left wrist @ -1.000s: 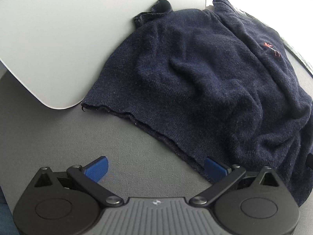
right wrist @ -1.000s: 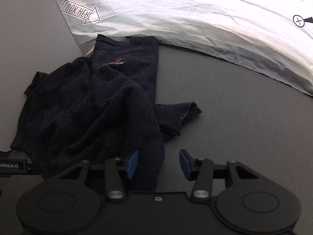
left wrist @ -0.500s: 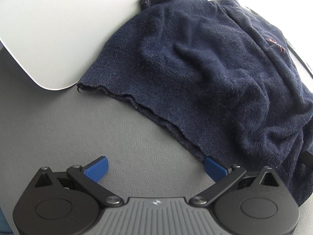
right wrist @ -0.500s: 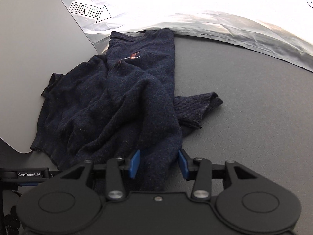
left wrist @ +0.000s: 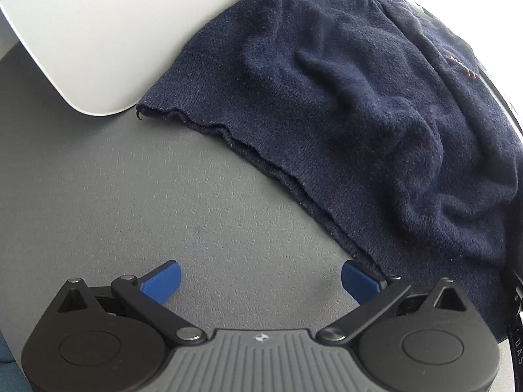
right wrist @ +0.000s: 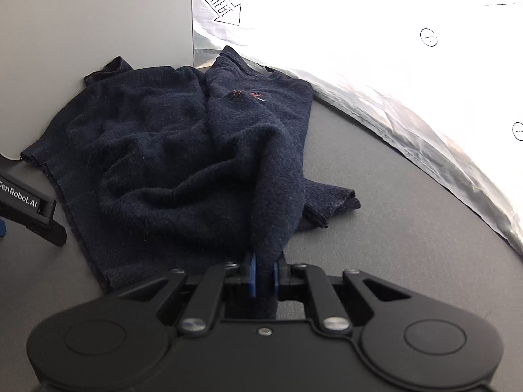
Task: Fold clothes
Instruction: 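Grasp the sweater with the right gripper and drag it across the table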
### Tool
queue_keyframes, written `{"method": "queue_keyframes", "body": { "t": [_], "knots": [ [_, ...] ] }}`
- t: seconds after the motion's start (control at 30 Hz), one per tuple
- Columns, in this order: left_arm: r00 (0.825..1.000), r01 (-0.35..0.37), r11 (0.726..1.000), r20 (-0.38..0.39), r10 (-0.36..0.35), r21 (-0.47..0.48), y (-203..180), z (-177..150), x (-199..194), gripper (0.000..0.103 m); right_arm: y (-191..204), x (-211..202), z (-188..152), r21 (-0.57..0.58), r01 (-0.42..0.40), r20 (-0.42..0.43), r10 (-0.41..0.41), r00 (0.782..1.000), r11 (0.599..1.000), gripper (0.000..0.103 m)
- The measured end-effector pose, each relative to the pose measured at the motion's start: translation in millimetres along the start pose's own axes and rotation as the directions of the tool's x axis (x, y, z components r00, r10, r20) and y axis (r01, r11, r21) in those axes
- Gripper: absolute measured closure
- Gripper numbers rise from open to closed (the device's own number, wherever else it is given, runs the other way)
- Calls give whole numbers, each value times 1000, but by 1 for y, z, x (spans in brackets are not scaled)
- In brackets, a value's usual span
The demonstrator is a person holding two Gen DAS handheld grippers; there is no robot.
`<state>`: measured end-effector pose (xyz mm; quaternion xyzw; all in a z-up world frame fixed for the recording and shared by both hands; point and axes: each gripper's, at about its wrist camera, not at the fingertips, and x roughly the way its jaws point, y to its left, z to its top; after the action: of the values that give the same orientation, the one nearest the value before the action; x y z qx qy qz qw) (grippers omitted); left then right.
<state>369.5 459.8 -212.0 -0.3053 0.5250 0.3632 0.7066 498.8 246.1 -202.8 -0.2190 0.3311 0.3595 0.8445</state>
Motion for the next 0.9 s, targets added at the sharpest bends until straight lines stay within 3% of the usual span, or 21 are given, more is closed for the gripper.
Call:
{"method": "queue_keyframes", "body": {
  "t": [0.27, 0.47, 0.6, 0.7, 0.83, 0.9],
  "knots": [
    [998, 6, 999, 61, -9, 49, -12, -58, -62, 0, -17, -67, -44, -57, 132, 71, -128, 989, 990, 94],
    [995, 26, 994, 95, -36, 103, -32, -118, -103, 0, -54, -142, -116, -84, 234, 64, -229, 971, 969, 94],
    [992, 54, 987, 104, -70, 152, -50, -164, -128, 0, -93, -195, -178, -89, 324, 33, -322, 946, 942, 94],
    [991, 71, 979, 101, -91, 189, -66, -201, -142, 0, -128, -235, -222, -74, 408, -7, -410, 912, 910, 94],
    [991, 92, 969, 75, -112, 228, -81, -245, -146, 1, -194, -278, -284, 44, 558, -150, -547, 824, 828, 94],
    [992, 102, 965, 53, -118, 241, -87, -264, -145, 1, -221, -288, -303, 118, 594, -228, -561, 796, 795, 94]
  ]
}}
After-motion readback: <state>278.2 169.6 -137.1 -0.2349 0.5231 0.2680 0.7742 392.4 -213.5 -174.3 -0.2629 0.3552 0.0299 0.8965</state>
